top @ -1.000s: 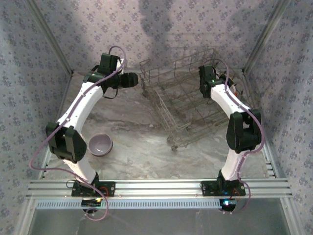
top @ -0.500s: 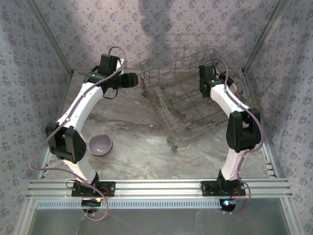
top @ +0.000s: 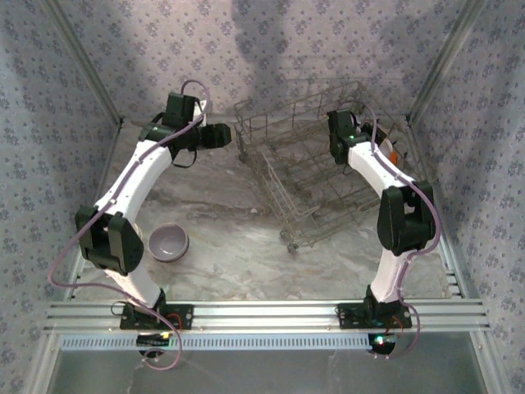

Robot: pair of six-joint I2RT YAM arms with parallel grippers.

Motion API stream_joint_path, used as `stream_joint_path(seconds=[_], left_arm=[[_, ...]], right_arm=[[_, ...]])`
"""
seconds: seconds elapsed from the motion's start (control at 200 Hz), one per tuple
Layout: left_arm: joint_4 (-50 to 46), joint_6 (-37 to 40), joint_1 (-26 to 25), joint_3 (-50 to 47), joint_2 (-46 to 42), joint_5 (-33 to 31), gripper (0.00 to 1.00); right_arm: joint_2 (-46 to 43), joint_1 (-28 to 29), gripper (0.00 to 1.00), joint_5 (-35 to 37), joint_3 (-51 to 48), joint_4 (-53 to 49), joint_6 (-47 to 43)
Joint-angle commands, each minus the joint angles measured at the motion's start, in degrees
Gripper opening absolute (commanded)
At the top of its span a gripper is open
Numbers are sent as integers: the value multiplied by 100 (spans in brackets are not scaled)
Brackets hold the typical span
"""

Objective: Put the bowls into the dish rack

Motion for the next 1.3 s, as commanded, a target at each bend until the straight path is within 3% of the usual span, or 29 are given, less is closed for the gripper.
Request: stream_joint_path(seconds=[0.0,0.25,0.56,0.795,1.294], left_arm=[[239,10,66,-95,-312,209,67],[324,27,150,-154,-375,403,67],[278,54,162,51,-168,571,67],[108,107,181,382,51,574,67],[171,150,275,631,315,667,67]], right_arm=[[-84,84,0,383,343,-156,63],[-268,199,0,490,757,-491,338],[-318,120,0,572,720,-284,-16],[-378,26,0,398,152,444,-382],[-109,45,0,393,-92,1210,-1198]])
